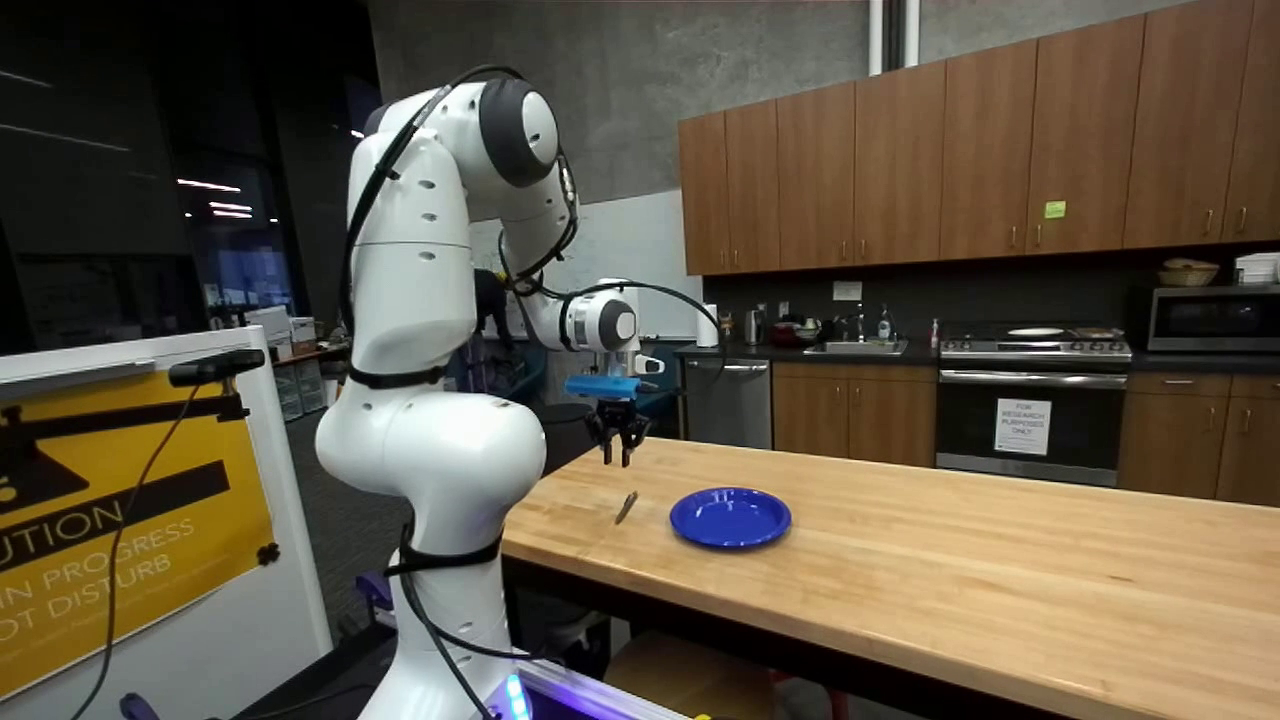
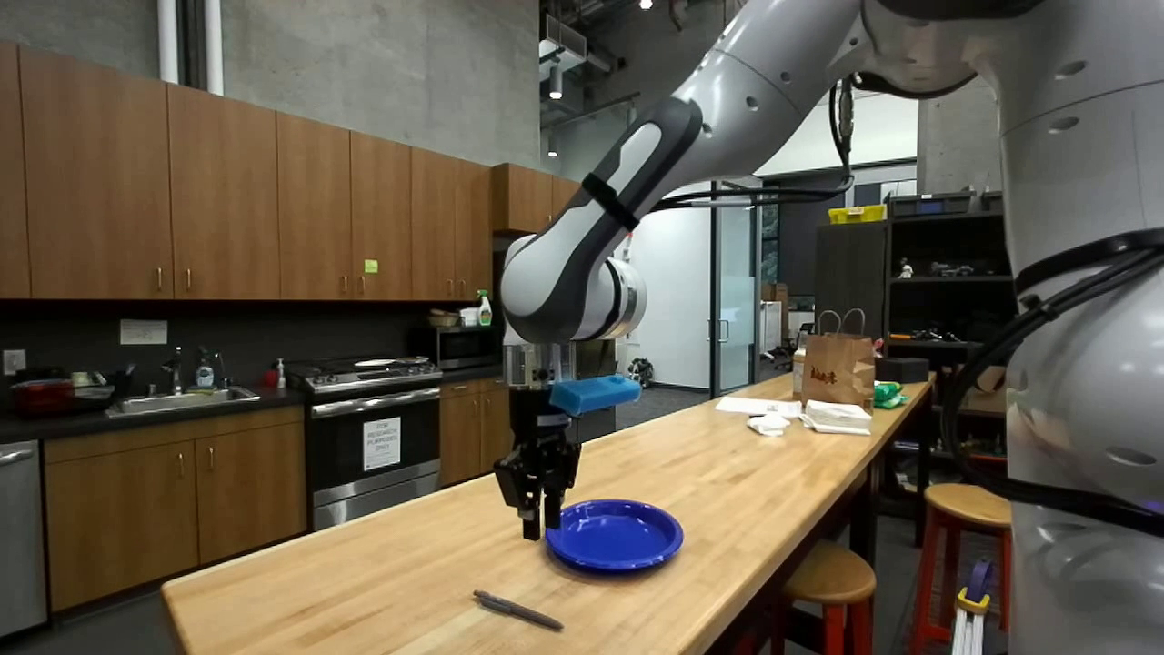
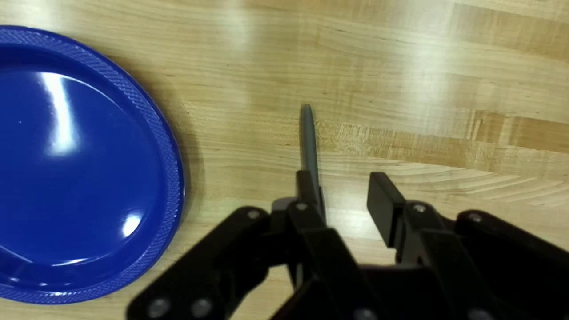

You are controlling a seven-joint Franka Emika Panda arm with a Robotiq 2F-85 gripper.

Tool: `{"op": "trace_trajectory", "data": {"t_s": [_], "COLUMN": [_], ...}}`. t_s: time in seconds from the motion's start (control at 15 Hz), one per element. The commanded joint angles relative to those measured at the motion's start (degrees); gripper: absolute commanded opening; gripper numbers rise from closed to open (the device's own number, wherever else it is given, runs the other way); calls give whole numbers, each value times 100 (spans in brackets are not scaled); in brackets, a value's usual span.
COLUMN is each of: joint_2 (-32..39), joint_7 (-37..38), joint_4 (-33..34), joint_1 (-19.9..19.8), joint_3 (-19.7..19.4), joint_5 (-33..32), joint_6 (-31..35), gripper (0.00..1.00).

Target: Put the pen on the plate

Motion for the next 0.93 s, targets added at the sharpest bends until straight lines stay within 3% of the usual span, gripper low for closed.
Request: {"op": "trace_trajectory", "data": {"t_s": [0.0,0.27,0.4,0.6,0.73,0.87], "joint_2": [279,735,958,1181,1285,1334], "joint_7": [-1,6,-66,-175,-246,-301], "joint_4": [188,402,514,643,705,739], "joint_1": [36,74,64,27,6,-19], "joint_3": [23,41,44,56,68,78], "joint_5": [-43,-83,-48,29,62,97], "joint_6": [-150,-149,-88,-31,12,50], "gripper": [70,96,100,100,75,70]}}
